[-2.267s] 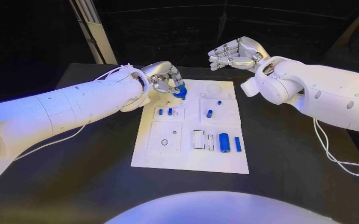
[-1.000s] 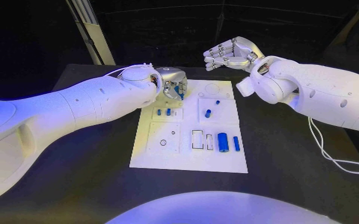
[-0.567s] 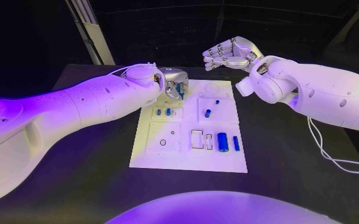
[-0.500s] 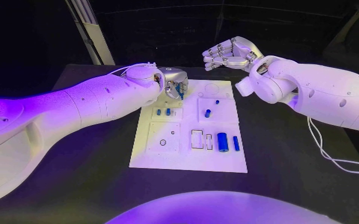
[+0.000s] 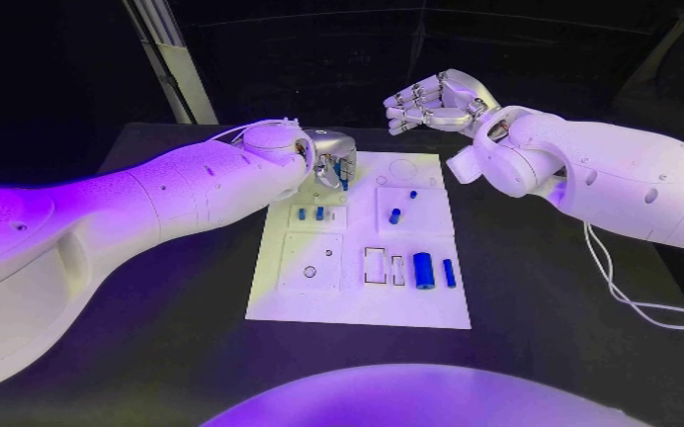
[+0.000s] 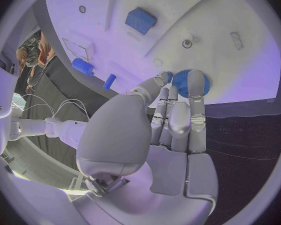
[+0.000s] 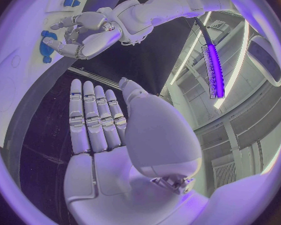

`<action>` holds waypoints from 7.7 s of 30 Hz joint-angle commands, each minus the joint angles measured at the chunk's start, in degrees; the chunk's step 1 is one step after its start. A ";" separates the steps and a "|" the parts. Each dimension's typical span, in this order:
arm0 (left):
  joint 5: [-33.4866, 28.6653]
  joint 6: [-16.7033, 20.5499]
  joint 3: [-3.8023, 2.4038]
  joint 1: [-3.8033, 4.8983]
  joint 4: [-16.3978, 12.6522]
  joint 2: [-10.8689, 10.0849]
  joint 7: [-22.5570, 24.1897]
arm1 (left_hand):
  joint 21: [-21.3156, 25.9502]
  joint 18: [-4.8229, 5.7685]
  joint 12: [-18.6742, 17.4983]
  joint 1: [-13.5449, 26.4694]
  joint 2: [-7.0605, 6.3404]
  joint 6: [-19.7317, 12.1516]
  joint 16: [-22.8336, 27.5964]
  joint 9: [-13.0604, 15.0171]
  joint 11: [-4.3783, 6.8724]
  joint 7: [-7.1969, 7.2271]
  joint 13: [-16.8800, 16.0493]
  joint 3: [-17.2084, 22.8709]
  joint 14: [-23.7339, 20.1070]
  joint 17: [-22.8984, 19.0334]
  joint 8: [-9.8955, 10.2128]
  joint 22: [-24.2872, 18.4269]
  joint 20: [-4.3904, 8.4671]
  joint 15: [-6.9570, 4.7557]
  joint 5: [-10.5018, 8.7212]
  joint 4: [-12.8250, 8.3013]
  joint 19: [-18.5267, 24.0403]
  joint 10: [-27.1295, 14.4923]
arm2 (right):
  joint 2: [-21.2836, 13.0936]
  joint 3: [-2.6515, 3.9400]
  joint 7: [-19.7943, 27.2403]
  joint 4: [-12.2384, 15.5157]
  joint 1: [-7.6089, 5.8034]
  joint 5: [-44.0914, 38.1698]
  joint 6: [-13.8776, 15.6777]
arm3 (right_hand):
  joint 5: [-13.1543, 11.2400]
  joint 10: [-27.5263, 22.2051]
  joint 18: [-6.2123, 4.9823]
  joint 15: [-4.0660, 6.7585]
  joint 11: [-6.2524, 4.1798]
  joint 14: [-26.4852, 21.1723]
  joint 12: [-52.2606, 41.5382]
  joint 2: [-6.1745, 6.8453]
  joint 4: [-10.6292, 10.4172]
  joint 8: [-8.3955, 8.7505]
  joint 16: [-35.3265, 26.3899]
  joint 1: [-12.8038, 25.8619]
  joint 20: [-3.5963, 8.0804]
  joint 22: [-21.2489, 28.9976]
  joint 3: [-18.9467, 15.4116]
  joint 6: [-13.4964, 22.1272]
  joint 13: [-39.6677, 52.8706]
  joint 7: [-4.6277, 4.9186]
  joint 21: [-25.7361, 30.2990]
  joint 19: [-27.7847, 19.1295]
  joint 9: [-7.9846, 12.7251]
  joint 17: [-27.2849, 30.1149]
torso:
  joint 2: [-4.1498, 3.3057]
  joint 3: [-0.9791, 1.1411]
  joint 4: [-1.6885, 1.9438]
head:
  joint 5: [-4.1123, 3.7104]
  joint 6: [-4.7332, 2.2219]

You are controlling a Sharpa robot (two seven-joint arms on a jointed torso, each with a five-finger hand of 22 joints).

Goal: Assemble the parts on the task board

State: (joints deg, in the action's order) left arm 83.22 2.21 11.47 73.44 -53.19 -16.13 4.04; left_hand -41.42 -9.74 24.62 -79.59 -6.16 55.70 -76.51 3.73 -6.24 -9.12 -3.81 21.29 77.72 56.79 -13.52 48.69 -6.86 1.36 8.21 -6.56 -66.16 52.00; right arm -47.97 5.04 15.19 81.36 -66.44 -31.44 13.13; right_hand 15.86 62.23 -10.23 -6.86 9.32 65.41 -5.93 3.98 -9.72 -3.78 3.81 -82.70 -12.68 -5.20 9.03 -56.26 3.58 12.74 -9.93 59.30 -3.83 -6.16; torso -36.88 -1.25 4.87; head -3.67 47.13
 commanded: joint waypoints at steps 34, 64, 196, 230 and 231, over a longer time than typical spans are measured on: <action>0.38 -2.94 0.00 -0.28 -2.26 -0.71 1.92 | -3.56 -0.51 -0.17 1.49 0.50 1.71 -2.86 0.01 0.97 0.74 -0.01 2.67 1.94 2.91 1.45 2.97 0.03 -0.52 -0.35 -1.18 -0.98 4.56 | 0.26 0.03 0.50 -0.11 -0.11 0.21 -0.26 | 0.39 -0.29 -0.23 0.06 -0.09 -0.27 -0.19 -0.34 0.54 0.18 0.00 0.02 -0.11 0.10 0.11 0.44 0.01 -0.15 0.26 0.41 0.03 0.13 | 0.07 -0.03 0.13 | -0.14 0.22; 0.37 -2.60 0.09 -1.13 -1.09 -0.55 1.72 | -3.91 -0.39 -2.08 4.26 -0.79 1.11 -3.44 0.06 0.26 0.61 -0.06 0.89 1.86 2.63 3.14 3.68 -0.47 0.11 -0.57 -0.97 -0.73 2.11 | 0.27 0.03 0.53 -0.16 -0.11 0.21 -0.35 | 0.39 -0.30 -0.23 0.06 -0.10 -0.26 -0.21 -0.40 0.63 0.17 0.00 -0.04 -0.11 0.13 0.17 0.44 0.01 -0.16 0.30 0.44 0.03 0.19 | 0.02 0.01 0.04 | -0.25 0.20; -2.82 -2.67 -2.22 -1.44 -9.00 -11.55 -1.09 | -12.08 1.27 -7.06 3.85 1.98 6.99 -5.10 0.05 1.57 0.65 0.02 3.68 5.14 5.39 5.15 10.95 0.92 -1.26 -1.12 -2.10 -7.03 11.00 | 0.58 0.01 0.57 -1.68 -0.06 -0.52 -1.11 | 0.34 -0.39 -0.22 0.05 -0.08 -0.27 -0.30 -0.59 0.87 0.17 0.01 0.00 -0.10 0.29 0.30 0.47 0.00 -0.13 0.52 0.58 0.03 0.45 | -0.01 0.03 0.05 | 0.20 -0.28; -5.81 1.69 -2.22 -1.55 -7.95 -13.58 -0.72 | -9.64 0.80 -9.58 4.23 0.78 0.97 -4.46 -0.09 0.88 -0.15 -0.10 3.31 4.60 3.32 9.62 9.48 0.41 -0.73 -0.75 -2.25 -6.05 10.40 | 0.33 0.01 -0.93 -3.11 -0.06 -7.68 -0.98 | -0.82 0.58 -0.42 1.47 -0.85 3.84 -1.00 -0.77 2.43 -0.10 2.23 -1.08 1.24 -0.15 1.09 -0.34 0.06 -0.76 -0.74 3.85 -0.10 0.13 | 0.12 -0.07 0.07 | 0.06 -0.50; -8.15 3.28 -2.24 -1.53 -8.43 -14.56 -0.19 | -9.31 0.75 -9.74 4.05 0.81 0.79 -4.27 -0.07 0.72 -0.37 -0.09 3.53 4.42 2.82 9.68 9.25 0.35 -0.62 -0.34 -2.36 -5.88 10.29 | 0.25 0.01 -1.18 -3.56 -0.06 -11.08 -0.38 | -1.09 1.25 -0.41 2.02 -1.20 5.26 -1.31 -0.72 3.00 -0.26 2.92 -1.52 1.95 -0.53 1.37 -0.91 0.09 -1.02 -1.61 5.44 -0.17 -0.01 | 0.15 -0.08 0.10 | 0.04 -0.60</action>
State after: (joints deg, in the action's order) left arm 79.35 1.45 9.29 71.79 -61.25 -30.10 3.04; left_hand -50.95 -8.84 15.19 -75.38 -5.15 56.81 -80.93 3.63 -5.16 -9.60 -3.89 24.67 82.20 59.83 -4.03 58.05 -6.53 0.52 7.62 -8.71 -72.38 62.29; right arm -47.61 5.02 14.64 78.14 -66.40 -35.47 12.18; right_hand 15.00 63.17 -10.23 -5.12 8.38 69.88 -7.04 3.07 -7.13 -3.78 6.33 -83.63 -11.06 -5.50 10.33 -56.81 3.58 11.82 -11.10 63.89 -3.92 -6.05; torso -36.80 -1.30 4.95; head -3.53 46.64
